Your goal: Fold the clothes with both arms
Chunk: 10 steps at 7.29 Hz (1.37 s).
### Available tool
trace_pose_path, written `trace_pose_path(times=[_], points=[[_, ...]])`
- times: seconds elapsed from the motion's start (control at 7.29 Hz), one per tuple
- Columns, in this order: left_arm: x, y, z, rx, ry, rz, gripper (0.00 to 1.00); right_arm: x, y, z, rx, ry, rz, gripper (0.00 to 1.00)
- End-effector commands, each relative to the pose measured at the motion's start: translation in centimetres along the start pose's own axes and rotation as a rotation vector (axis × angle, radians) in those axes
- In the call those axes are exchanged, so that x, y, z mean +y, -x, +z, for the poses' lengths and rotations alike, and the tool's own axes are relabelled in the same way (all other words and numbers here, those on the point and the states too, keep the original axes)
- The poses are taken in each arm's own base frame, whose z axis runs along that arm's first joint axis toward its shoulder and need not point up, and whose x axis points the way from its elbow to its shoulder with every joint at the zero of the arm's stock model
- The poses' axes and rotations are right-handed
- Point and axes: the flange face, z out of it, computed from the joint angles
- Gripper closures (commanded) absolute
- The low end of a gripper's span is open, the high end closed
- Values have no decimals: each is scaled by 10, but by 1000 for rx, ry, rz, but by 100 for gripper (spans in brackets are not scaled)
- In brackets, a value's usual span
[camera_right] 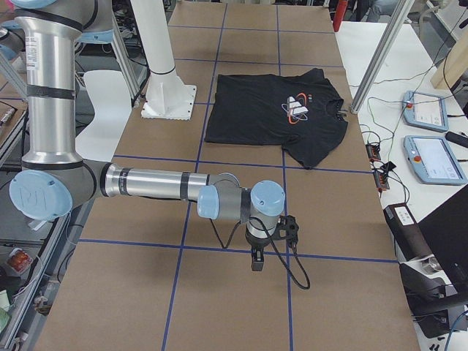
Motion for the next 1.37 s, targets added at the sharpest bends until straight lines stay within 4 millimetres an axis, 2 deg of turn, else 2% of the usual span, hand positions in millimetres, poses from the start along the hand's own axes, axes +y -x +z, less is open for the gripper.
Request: trace_pose_path(times=[0.0,0.55,0.96,1.23], points=[[-7,-4,-4,0,-9,12,0,0,0,0,0,0,1,0],[-14,-12,-12,3,-63,61,0,-6,6,-7,1,-16,-13,0],[-28,-24,-24,8,-109,104,0,-14,30,-36,3,-74,-60,0],[-38,-32,-35,0,-240,217,0,-23,44,-49,3,-134,-106,0]])
